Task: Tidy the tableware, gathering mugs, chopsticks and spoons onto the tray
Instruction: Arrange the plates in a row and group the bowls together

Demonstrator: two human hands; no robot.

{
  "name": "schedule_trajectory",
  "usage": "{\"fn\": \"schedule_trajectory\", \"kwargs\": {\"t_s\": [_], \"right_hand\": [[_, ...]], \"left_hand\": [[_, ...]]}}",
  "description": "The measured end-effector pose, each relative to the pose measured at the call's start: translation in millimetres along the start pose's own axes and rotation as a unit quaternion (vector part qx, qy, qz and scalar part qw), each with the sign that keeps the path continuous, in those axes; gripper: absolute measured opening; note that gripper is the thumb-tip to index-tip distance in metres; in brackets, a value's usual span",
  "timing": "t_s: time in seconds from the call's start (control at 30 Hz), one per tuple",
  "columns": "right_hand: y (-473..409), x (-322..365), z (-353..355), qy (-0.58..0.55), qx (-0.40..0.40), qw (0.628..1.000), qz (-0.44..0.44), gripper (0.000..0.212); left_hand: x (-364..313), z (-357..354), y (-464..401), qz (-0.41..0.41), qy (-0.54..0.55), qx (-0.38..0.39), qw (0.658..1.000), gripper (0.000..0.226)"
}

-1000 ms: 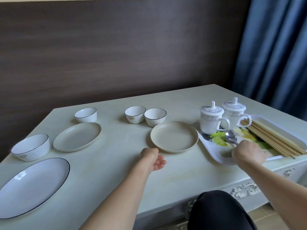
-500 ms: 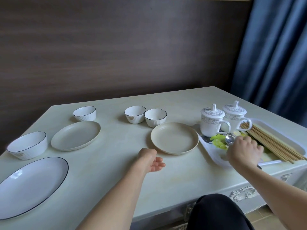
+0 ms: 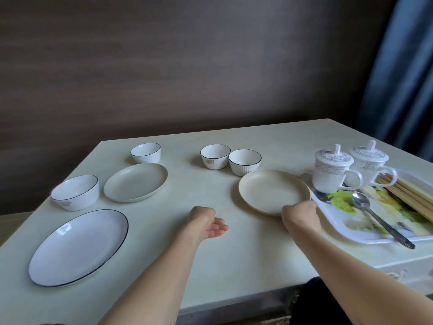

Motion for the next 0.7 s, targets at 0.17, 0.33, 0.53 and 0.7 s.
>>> {"fn": "schedule_trajectory", "kwargs": {"t_s": [0.17, 0.33, 0.53, 0.7], "right_hand": [[0, 4, -5, -0.034, -0.048, 0.998, 0.008, 0.035], [0, 10, -27, -0.016, -0.095, 0.995, 0.028, 0.035], [-9, 11, -46, 0.021, -0.119, 0.992, 0.042, 0.036], [-15, 13, -55, 0.039, -0.151, 0.985, 0.075, 0.043]], "left_hand": [[-7, -2, -4, 0.002, -0.031, -0.001, 1.000, 0.023], [-33, -10, -15, -0.043, -0.088, -0.053, 0.994, 0.019], [-62, -15, -47, -0.110, -0.102, -0.111, 0.982, 0.041], [-80, -25, -79, -0.177, -0.171, -0.133, 0.960, 0.047]]}}
Point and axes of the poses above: each hand's wrist, its own y-axis away from the middle knuckle, its own z-axis out of the back of the hand, x = y × z, the point moved 1 cm from there along -y, towards the middle knuckle, and after that the axes turned 6 degrees about -x, right-handed, at the moved point
